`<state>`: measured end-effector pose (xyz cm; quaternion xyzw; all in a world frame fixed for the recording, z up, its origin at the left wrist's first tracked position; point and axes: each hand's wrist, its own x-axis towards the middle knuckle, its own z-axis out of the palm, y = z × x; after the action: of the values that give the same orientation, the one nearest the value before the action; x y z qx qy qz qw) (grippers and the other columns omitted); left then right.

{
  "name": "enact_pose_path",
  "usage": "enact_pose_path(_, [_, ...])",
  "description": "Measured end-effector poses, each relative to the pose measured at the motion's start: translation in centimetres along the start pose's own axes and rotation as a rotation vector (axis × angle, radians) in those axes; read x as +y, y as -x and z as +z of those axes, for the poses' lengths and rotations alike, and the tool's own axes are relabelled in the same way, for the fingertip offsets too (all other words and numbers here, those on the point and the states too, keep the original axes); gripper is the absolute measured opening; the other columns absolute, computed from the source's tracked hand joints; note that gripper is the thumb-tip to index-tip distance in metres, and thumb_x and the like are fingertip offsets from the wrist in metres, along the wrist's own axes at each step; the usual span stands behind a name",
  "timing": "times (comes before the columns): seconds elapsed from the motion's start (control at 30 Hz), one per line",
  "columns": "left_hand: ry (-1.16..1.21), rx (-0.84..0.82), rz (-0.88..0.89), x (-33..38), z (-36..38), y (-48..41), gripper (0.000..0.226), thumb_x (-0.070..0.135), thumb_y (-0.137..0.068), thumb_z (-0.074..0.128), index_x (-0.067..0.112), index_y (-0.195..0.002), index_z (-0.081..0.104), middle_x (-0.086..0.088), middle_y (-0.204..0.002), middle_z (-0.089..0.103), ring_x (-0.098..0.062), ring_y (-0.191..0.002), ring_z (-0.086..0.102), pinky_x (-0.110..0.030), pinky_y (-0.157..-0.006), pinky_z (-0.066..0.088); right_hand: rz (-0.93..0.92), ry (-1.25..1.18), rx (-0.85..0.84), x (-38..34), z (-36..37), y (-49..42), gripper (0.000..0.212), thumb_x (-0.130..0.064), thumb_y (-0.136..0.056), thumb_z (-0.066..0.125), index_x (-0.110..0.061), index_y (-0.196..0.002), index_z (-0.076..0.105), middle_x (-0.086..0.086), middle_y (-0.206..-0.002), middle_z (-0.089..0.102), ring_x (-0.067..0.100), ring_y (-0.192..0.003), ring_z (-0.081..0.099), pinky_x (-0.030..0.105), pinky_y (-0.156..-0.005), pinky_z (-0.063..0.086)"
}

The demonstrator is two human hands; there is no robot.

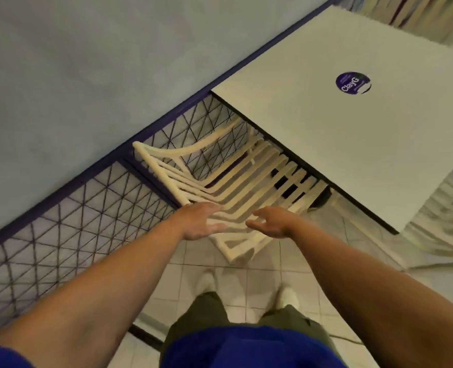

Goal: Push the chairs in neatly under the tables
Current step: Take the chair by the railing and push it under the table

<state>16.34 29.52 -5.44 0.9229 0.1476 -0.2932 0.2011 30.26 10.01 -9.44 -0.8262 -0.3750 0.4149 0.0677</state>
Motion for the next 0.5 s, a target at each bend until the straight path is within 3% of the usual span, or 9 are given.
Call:
enact_pose_path(0.17, [0.070, 0.096, -0.111, 3.6, 1.0, 4.8, 0.066, 0.062, -0.095, 0.052, 0.036, -0.153, 0.034, 0.008, -0.162, 0.033, -0.021, -0.143, 0.037, -0.037, -0.109, 0.033, -0.082, 0.142, -0.033, 0.0, -1.1, 2.5, 0.074, -0.071, -0.091, 0.040, -0.024, -0.148, 0.042, 0.004, -0.155, 0.040, 0.026, -0.143, 0.034, 0.047, -0.116, 0.029])
enact_pose_path(0.37, [0.193, 0.166, -0.276, 6.2, 5.2, 9.7, 0.074, 0.069, -0.090, 0.051, 0.035, -0.153, 0.034, -0.003, -0.162, 0.033, -0.027, -0.144, 0.036, -0.046, -0.111, 0.037, -0.215, 0.300, -0.007, -1.6, -0.7, 5.4, 0.069, -0.066, -0.091, 0.047, -0.022, -0.144, 0.047, 0.006, -0.149, 0.048, 0.026, -0.137, 0.042, 0.047, -0.112, 0.036])
enact_pose_path(0.5, [0.260, 0.182, -0.331, 8.4, 9.2, 13.8, 0.074, 0.062, -0.094, 0.052, 0.028, -0.156, 0.031, -0.006, -0.162, 0.032, -0.030, -0.144, 0.034, -0.045, -0.113, 0.035, -0.275, 0.441, -0.050, -1.7, 1.5, 8.2, 0.069, -0.066, -0.092, 0.046, -0.022, -0.145, 0.047, 0.005, -0.144, 0.053, 0.025, -0.131, 0.048, 0.044, -0.107, 0.041])
